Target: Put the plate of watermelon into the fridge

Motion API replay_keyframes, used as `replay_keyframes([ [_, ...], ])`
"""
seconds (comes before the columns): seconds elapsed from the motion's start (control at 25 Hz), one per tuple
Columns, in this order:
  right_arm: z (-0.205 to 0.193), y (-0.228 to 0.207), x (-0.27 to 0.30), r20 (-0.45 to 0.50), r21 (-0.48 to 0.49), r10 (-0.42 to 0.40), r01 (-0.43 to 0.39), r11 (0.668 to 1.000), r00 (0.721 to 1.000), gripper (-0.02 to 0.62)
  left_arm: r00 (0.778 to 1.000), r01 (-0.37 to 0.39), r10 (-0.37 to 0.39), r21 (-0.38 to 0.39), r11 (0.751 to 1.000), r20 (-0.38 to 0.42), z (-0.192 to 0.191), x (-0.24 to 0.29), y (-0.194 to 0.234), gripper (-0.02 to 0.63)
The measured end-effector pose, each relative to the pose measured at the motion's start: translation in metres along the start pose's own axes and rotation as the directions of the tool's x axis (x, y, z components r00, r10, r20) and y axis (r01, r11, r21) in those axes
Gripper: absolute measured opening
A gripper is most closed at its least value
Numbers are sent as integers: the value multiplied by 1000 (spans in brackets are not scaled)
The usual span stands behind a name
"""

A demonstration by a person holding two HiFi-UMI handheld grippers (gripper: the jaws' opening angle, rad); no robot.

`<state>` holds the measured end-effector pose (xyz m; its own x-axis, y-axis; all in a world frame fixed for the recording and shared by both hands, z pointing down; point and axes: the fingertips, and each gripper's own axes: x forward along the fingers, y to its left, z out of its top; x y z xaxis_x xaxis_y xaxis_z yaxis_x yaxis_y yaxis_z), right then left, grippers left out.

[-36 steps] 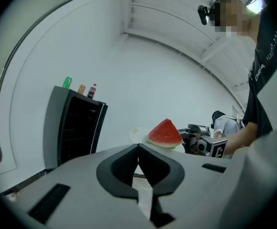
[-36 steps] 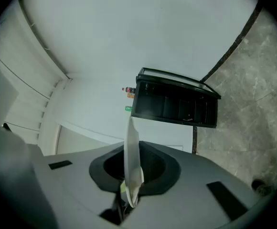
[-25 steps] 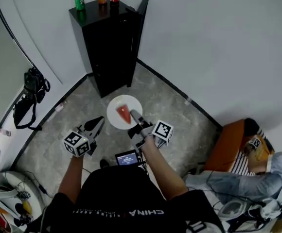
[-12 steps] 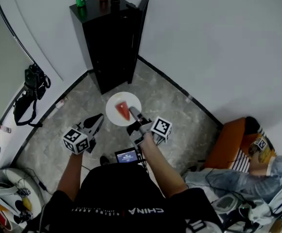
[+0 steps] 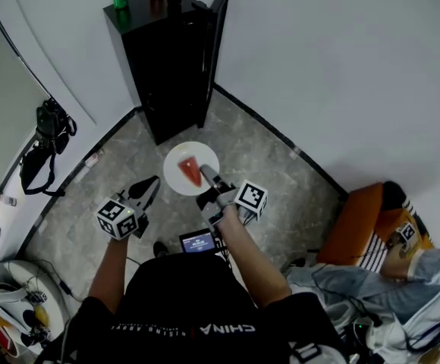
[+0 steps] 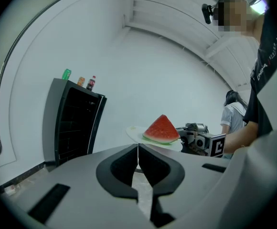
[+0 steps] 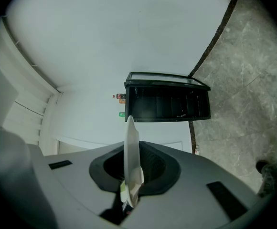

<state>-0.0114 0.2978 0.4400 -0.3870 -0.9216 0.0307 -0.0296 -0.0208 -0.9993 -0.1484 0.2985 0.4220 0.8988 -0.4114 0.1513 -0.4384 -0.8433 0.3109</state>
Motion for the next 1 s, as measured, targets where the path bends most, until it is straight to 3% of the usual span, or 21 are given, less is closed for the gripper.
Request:
replay_keyframes([
  [0.56,67,-17,-12,-34,19,-5,6,1000,999,32,996,-84,84,-14,996,-21,-10,44,-8,12],
  [1.0,87,-34,27,-10,42,-20,20,999,1000,32,996,-84,82,-54,995,-31,-8,67,43,12],
])
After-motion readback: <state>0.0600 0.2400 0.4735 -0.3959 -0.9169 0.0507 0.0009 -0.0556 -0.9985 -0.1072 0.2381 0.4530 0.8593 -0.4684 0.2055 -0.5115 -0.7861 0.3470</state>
